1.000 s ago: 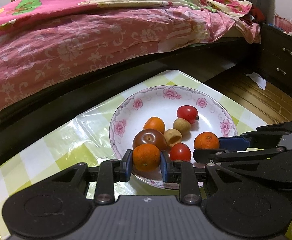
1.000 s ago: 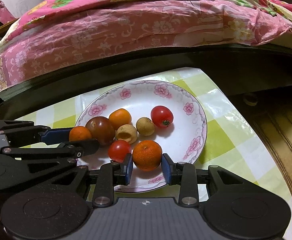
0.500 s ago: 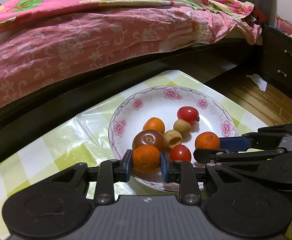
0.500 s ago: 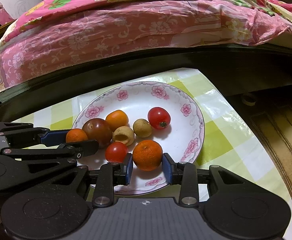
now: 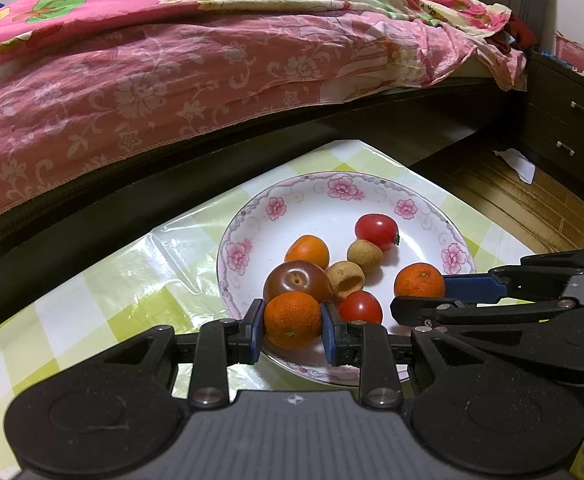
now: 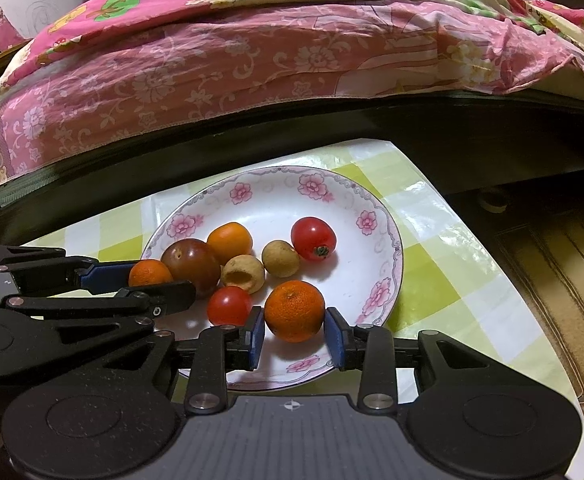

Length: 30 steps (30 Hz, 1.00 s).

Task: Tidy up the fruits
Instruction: 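Open the right tool over the plate while the left tool releases its tangerine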

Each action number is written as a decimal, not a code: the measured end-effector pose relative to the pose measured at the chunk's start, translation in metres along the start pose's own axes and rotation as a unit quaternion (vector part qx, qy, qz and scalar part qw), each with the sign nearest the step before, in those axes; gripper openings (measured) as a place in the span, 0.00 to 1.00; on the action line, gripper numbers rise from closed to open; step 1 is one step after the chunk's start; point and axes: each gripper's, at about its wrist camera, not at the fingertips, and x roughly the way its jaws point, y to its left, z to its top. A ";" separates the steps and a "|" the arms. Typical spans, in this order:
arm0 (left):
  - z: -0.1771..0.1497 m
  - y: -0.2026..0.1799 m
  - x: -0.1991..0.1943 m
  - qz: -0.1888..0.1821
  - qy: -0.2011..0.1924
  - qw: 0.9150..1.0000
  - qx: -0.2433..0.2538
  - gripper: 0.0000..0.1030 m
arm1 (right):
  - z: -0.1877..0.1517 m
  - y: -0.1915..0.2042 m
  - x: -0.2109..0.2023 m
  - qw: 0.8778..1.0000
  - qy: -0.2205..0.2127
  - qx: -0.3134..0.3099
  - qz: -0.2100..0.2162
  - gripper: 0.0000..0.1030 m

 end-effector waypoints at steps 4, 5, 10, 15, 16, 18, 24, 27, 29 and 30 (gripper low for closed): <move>0.001 0.002 -0.001 0.005 0.000 1.000 -0.004 0.35 | 0.000 0.000 -0.001 1.000 -0.002 -0.001 -0.004 0.35; 0.002 0.003 -0.001 0.006 0.000 1.000 -0.005 0.36 | 0.000 0.000 -0.002 1.000 -0.005 -0.001 -0.006 0.36; 0.003 0.004 -0.005 0.012 -0.003 1.000 -0.007 0.38 | 0.002 -0.003 -0.004 1.000 -0.012 0.000 -0.007 0.42; 0.004 0.004 -0.008 0.017 -0.005 1.000 -0.009 0.41 | 0.001 -0.003 -0.007 1.000 -0.017 0.000 -0.006 0.43; 0.005 0.004 -0.010 0.019 -0.007 1.000 -0.008 0.42 | 0.001 -0.003 -0.008 1.000 -0.019 -0.001 -0.005 0.44; 0.005 0.005 -0.013 0.023 -0.011 1.000 -0.009 0.43 | 0.002 -0.003 -0.010 1.000 -0.023 -0.001 -0.005 0.46; 0.004 0.008 -0.025 0.041 -0.022 0.999 -0.015 0.50 | 0.003 -0.001 -0.017 0.999 -0.035 -0.004 -0.004 0.51; 0.002 0.007 -0.031 0.048 -0.025 0.999 -0.010 0.55 | 0.003 0.000 -0.021 0.999 -0.040 -0.004 -0.004 0.51; -0.001 0.005 -0.035 0.051 -0.026 0.998 -0.008 0.59 | 0.004 -0.001 -0.024 0.999 -0.045 -0.001 -0.007 0.52; -0.003 0.005 -0.037 0.053 -0.027 0.998 -0.008 0.61 | 0.004 -0.002 -0.026 0.999 -0.047 0.001 -0.008 0.53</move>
